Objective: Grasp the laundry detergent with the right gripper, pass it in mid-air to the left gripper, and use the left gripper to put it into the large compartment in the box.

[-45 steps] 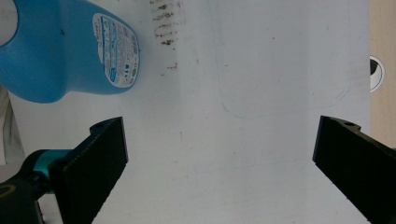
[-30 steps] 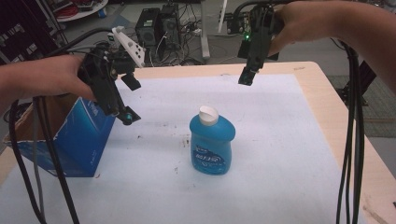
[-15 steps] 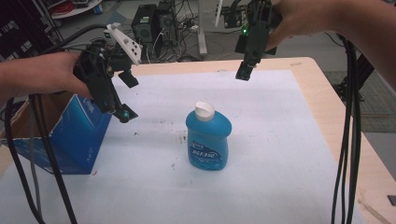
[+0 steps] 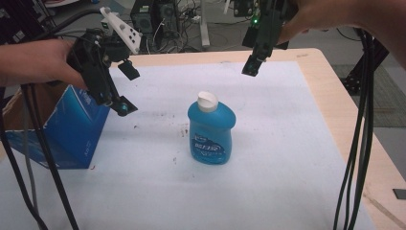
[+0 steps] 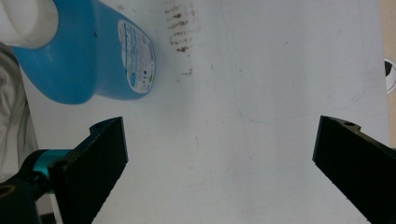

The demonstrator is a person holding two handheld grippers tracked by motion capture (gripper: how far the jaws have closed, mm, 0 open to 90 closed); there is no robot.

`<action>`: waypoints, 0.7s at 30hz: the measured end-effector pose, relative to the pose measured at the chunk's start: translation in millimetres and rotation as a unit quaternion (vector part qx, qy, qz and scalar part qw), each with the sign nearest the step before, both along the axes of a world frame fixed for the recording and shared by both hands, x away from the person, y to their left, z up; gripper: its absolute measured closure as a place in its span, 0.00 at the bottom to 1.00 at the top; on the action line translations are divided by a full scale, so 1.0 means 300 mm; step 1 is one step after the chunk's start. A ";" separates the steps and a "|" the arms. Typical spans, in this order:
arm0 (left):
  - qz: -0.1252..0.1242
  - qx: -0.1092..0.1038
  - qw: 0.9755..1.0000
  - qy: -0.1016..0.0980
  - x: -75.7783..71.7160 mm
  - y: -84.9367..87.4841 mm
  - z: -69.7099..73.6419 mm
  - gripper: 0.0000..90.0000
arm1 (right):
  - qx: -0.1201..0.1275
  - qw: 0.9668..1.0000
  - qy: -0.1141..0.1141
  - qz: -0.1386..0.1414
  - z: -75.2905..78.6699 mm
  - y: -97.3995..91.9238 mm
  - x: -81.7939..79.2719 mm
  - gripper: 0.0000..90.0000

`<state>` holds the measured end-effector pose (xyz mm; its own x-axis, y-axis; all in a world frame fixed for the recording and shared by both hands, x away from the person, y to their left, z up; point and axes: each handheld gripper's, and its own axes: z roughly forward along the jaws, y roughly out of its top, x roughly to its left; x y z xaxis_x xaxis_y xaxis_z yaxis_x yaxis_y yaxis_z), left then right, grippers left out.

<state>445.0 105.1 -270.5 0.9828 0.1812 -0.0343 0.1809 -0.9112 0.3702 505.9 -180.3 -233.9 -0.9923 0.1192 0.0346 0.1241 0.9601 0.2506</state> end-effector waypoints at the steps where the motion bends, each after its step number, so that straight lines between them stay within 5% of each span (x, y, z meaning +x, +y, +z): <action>1: -0.002 0.000 1.000 -0.002 -0.001 -0.001 -0.001 0.02 | 0.006 1.000 0.002 -0.003 -0.002 -0.001 -0.009 0.03; 6: -0.007 -0.001 1.000 -0.001 -0.004 -0.003 -0.006 0.02 | 0.003 1.000 -0.001 -0.004 -0.026 -0.001 -0.056 0.03; 21: -0.021 0.000 1.000 -0.002 -0.021 -0.009 -0.014 0.02 | 0.077 0.997 0.003 -0.024 -0.059 -0.082 -0.187 0.03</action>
